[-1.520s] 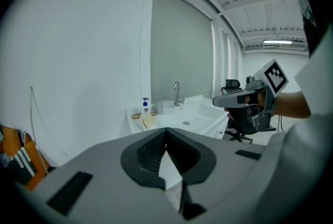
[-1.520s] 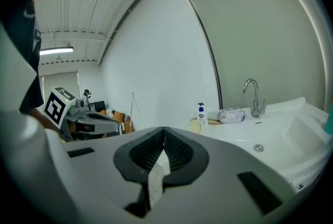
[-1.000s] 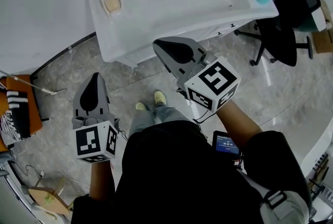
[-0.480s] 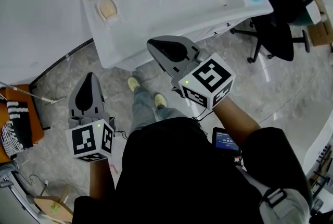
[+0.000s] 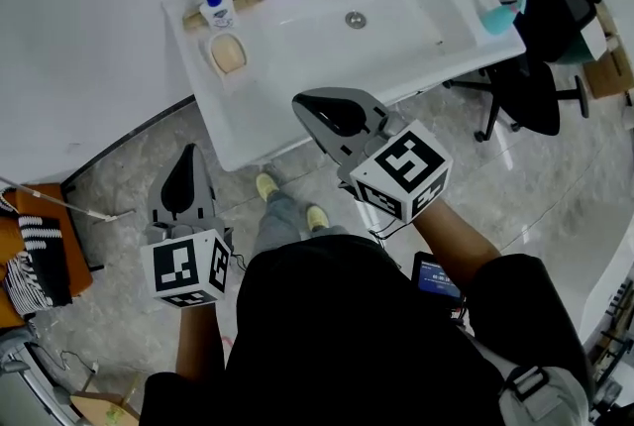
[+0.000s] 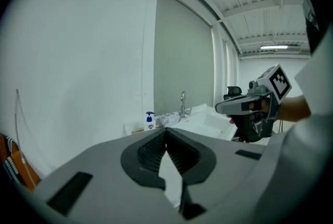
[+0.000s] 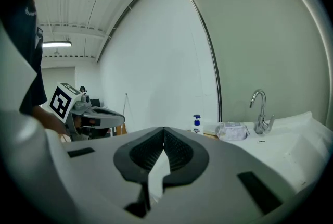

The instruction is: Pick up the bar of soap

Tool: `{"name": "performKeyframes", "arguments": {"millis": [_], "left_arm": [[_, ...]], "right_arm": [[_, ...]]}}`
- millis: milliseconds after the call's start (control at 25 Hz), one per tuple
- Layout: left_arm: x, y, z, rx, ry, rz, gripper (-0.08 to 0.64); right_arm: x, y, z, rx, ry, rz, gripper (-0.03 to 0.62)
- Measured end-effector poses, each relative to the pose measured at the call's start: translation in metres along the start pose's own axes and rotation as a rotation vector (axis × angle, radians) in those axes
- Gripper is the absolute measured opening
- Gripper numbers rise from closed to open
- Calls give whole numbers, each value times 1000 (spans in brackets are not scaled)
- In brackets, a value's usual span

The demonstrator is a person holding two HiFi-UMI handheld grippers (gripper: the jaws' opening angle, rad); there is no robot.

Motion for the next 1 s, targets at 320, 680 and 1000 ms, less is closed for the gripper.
{"name": "performKeyframes", "arguments": {"millis": [320, 680, 1000], "left_arm": [[16, -32, 43, -41, 15, 10, 9], [23, -63, 73, -73, 20, 6, 9], [16, -97, 91, -67, 17, -16, 9]], "right_arm": [[22, 23, 40, -31, -3, -18, 8], [28, 28, 82, -54, -27, -15, 8], [19, 34, 124, -108, -80, -1, 8]]}}
Point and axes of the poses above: the fingertips, and each gripper's own axes: z forward along the fingers, y to its right, x out of its top, the point moved 1 cm from there along -z, backward along the fingers, and after that the axes turned 4 degrees about z, right-handed, at the moved point
